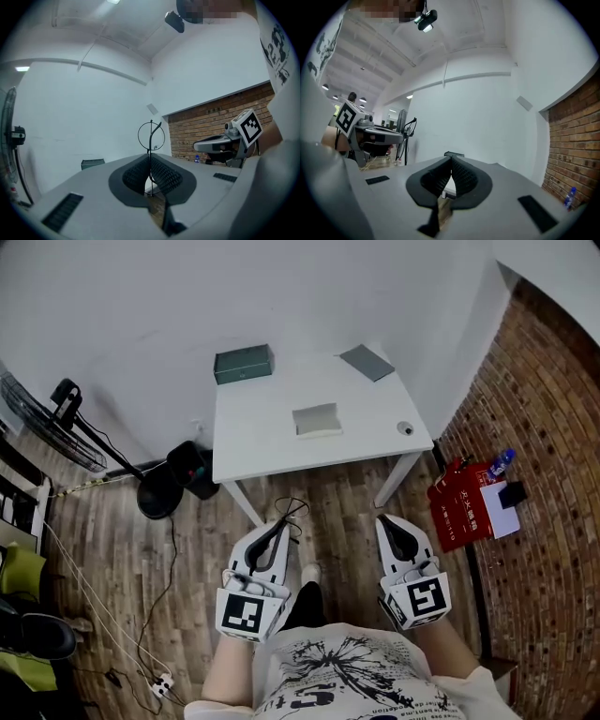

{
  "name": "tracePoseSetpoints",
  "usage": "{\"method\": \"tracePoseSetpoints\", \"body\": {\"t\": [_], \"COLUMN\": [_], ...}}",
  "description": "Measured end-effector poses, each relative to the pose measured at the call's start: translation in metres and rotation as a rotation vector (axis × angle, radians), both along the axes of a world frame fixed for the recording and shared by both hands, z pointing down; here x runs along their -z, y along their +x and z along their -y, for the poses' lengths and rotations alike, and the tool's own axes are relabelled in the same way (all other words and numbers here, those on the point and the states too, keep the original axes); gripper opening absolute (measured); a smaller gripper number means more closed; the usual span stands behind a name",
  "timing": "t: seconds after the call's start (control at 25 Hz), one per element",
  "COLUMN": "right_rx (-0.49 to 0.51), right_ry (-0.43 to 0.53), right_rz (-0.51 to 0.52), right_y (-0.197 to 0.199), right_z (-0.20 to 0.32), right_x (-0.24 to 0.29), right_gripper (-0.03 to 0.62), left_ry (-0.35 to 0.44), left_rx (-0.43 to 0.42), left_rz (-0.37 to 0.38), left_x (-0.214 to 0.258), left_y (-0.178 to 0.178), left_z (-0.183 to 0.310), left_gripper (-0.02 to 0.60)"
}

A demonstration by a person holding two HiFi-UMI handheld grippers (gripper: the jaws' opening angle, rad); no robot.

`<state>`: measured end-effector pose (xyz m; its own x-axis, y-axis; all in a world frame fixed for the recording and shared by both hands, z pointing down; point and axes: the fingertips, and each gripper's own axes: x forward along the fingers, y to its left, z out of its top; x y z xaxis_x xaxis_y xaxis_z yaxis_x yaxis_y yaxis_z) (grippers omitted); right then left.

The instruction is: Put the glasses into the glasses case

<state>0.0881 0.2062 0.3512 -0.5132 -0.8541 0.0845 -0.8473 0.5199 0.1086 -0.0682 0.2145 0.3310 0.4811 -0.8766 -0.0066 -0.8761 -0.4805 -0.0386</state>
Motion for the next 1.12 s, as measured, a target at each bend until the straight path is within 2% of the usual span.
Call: {"method": "tracePoseSetpoints", "body": {"t": [0.36,0.52,0.68,0.84,1.0,1.12], "right_rx": [-0.05,-0.065,-0.095,-0.123,-0.093,-0.071], "right_ry": [0.014,-0.003,-0.035,-0.069,-0.095,-0.133], "right_rz": [-0.024,-0.024,0.001,0.008,-0.019,-0.021], "right_y": [-0.039,-0.048,-0.048,-0.042,-0.041,-0.041], "right_z": [0.159,0.213,0.256,0.296,0.334,0.365], "right_x": [0.011,0.003,-0.006,-0.019,-0.035,-0.049], "right_gripper": [0.012,0.012,0.012,0.012,0.012,0.012], "left_ry": [-0.002,-0.026,-0.101,-0.1,-0.141,-0.203], "left_rx": [-0.038,-0.055,-0.091,-0.103,-0.087,-0.082], "left_rz": [-0.035,-0.013,0.011,0.003,-0.002,0.064], "left_x": [0.013,0.003,-0.014,-0.023,-0.042,-0.065], "left_y": [-0.044,-0.054,-0.056,-0.047,-0.042,-0.038], "left_z": [0.165,0.224,0.265,0.303,0.338,0.365], "left_gripper": [0.02,0.02,0.02,0.02,0.021,0.021]}}
